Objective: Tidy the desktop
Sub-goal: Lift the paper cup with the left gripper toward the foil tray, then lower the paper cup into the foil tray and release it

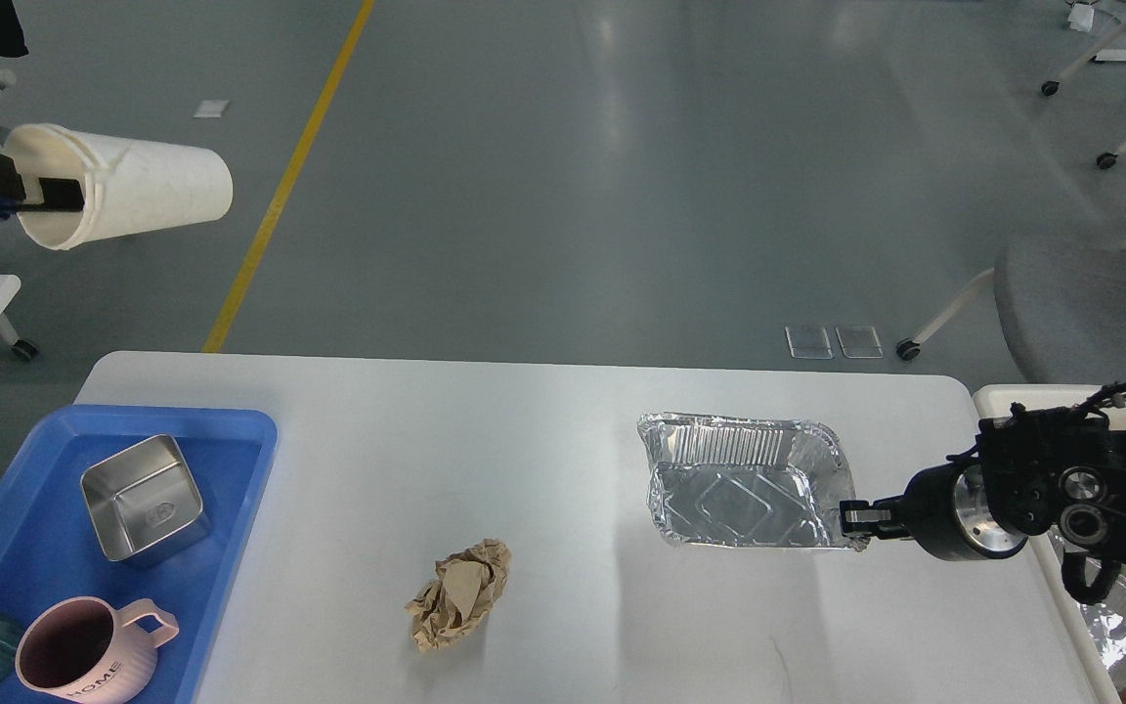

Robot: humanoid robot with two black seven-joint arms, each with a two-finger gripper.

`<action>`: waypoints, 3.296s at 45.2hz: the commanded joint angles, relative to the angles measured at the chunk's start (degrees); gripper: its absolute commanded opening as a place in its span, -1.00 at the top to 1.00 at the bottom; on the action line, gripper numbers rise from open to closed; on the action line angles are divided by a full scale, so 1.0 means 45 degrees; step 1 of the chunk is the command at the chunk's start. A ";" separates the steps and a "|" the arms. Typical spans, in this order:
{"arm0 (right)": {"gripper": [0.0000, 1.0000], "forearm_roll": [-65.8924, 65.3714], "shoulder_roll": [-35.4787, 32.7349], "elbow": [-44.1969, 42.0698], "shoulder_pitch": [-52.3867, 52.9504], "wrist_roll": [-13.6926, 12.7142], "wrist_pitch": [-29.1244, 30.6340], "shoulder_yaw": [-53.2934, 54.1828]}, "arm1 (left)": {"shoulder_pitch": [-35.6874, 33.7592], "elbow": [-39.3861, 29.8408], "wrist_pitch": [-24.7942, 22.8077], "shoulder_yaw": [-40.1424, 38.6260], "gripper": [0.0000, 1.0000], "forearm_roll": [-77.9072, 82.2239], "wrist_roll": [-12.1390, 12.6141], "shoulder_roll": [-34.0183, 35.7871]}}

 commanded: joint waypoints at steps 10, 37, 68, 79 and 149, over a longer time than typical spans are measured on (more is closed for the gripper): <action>1.00 0.0060 -0.0011 0.0039 0.0041 0.0116 0.0092 0.0192 | -0.1814 0.0564 0.0011 0.1077 0.98 0.0328 0.0172 -0.4035; 1.00 0.0138 0.0028 0.0058 0.0041 0.0272 0.0092 0.0387 | -0.1913 0.6326 0.0011 0.3013 0.97 0.5816 0.0172 -1.5404; 1.00 0.0412 -0.0010 0.0332 0.0061 0.0487 0.0190 0.0583 | -0.1190 0.8787 0.1975 0.3813 0.83 0.6071 0.0035 -1.8589; 1.00 0.0412 -0.0030 0.0351 0.0100 0.0487 0.0190 0.0621 | -0.1190 0.8807 0.2448 0.3970 0.57 0.5973 0.0055 -1.8590; 1.00 0.0412 -0.0069 0.0214 0.0041 0.0487 0.0209 0.0661 | -0.1678 0.7909 0.1511 0.5787 1.00 0.5290 -0.0277 -1.7340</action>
